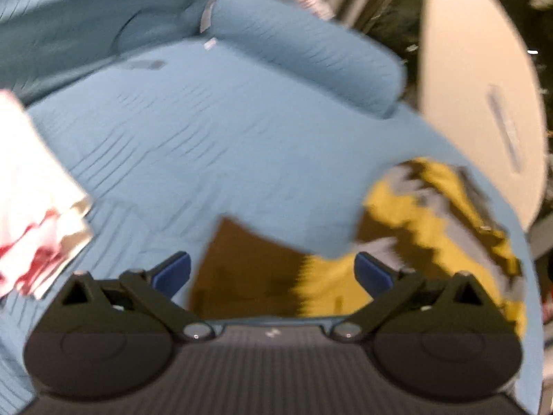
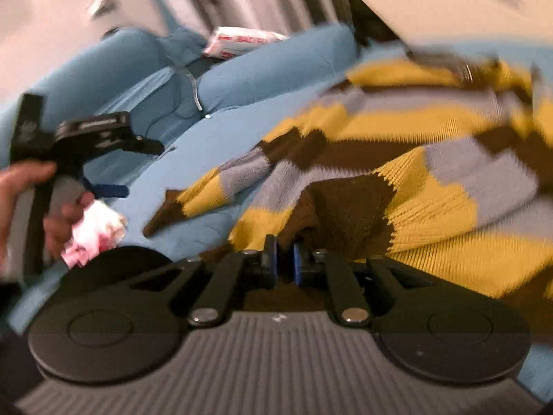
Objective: Fold clothes
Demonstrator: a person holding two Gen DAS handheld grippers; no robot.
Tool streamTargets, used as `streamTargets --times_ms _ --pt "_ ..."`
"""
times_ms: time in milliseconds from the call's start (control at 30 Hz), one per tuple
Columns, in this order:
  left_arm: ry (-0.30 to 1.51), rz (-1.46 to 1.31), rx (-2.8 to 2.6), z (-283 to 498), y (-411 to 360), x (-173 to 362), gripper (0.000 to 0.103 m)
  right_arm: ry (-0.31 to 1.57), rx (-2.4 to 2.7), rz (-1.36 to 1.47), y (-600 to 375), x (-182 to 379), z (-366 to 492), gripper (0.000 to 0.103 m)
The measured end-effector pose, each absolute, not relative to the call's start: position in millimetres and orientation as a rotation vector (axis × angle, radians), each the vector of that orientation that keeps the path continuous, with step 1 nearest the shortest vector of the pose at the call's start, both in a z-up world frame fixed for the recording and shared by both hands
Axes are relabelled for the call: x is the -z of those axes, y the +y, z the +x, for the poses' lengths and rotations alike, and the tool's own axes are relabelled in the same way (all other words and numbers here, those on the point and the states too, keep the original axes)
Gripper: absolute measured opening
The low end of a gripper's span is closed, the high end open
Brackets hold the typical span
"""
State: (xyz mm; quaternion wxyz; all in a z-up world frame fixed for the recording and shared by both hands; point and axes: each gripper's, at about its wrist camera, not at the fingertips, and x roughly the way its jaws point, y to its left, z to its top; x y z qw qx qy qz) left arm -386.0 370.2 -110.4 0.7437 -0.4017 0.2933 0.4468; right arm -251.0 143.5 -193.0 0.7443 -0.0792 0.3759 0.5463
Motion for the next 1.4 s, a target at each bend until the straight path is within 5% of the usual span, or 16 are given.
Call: streamTargets --times_ms 167,233,400,500,567,600,867,1133,1333,1400 --pt "0.668 -0.979 -0.981 -393 393 135 0.1 0.851 -1.219 -0.062 123 190 -239 0.06" --pt "0.674 -1.01 -0.951 -391 401 142 0.101 0.855 -1.211 0.01 110 182 -236 0.067" --pt "0.737 -0.909 -0.944 -375 412 149 0.099 0.841 -1.194 0.095 82 169 -224 0.067" --pt "0.771 -0.799 -0.984 -367 407 148 0.073 0.882 -1.16 0.149 77 173 -211 0.067" --pt "0.764 -0.758 -0.979 -367 405 145 0.017 0.897 -1.144 0.167 75 174 -208 0.067" --pt "0.754 -0.758 -0.965 -369 404 143 0.008 0.898 -1.135 0.18 71 174 -205 0.067" --pt "0.532 -0.707 -0.827 -369 370 78 0.007 0.847 -1.048 0.269 26 171 -187 0.067" --pt "0.379 -0.352 -0.22 -241 204 -55 0.006 0.886 -0.859 0.404 -14 190 -158 0.07" --pt "0.796 -0.265 0.032 -132 65 41 0.016 0.912 -0.637 0.387 -32 204 -147 0.07" --pt "0.822 -0.324 0.013 -134 62 59 0.035 0.928 -0.579 0.369 -39 207 -145 0.069"
